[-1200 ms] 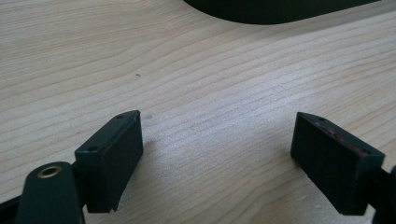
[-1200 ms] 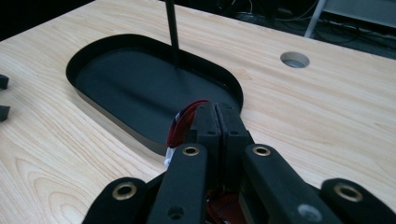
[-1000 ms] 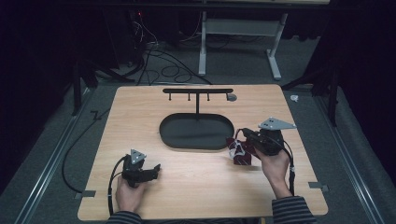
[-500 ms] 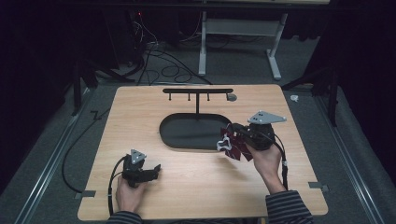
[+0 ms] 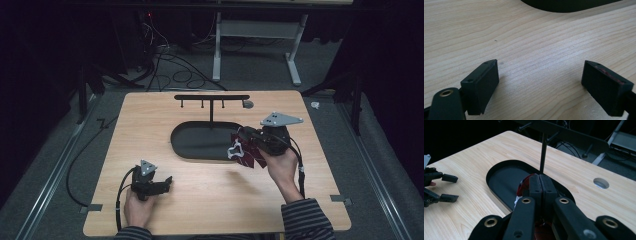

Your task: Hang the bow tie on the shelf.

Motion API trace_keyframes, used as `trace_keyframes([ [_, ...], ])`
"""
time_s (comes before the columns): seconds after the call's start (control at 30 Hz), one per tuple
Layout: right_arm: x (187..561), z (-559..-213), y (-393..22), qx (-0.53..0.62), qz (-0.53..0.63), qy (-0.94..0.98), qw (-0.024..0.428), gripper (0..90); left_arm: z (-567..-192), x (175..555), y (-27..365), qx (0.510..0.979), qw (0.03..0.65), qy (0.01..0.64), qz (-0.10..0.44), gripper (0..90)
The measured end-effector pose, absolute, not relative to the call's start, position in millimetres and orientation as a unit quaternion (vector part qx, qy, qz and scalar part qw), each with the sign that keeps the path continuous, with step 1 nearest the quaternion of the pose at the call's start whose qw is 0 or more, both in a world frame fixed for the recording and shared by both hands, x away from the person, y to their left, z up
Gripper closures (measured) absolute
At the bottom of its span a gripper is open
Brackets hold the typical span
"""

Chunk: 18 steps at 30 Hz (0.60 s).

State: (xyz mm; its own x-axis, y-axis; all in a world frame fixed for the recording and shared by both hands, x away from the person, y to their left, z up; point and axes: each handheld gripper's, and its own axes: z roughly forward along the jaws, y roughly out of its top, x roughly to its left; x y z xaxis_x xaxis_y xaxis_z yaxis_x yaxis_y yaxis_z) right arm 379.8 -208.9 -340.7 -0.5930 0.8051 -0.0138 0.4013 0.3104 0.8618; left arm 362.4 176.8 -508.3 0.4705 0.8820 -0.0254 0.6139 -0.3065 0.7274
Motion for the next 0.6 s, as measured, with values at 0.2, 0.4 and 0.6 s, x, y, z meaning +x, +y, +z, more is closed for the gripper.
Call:
trace_keyframes([
  [0.2, 385.3, -333.7, -200.5, 0.377, 0.438, 0.782, 0.232, 90.0, -508.4, 362.0, 176.9, 0.785, 0.346, 0.476, 0.194, 14.8],
  [0.4, 393.0, -329.9, -194.1, 0.382, 0.442, 0.779, 0.225, 90.0, -508.4, 361.8, 177.0, 0.785, 0.346, 0.476, 0.195, 14.9],
  [0.6, 401.6, -327.3, -186.7, 0.39, 0.434, 0.778, 0.233, 90.0, -508.5, 361.7, 177.1, 0.785, 0.347, 0.476, 0.195, 15.0],
])
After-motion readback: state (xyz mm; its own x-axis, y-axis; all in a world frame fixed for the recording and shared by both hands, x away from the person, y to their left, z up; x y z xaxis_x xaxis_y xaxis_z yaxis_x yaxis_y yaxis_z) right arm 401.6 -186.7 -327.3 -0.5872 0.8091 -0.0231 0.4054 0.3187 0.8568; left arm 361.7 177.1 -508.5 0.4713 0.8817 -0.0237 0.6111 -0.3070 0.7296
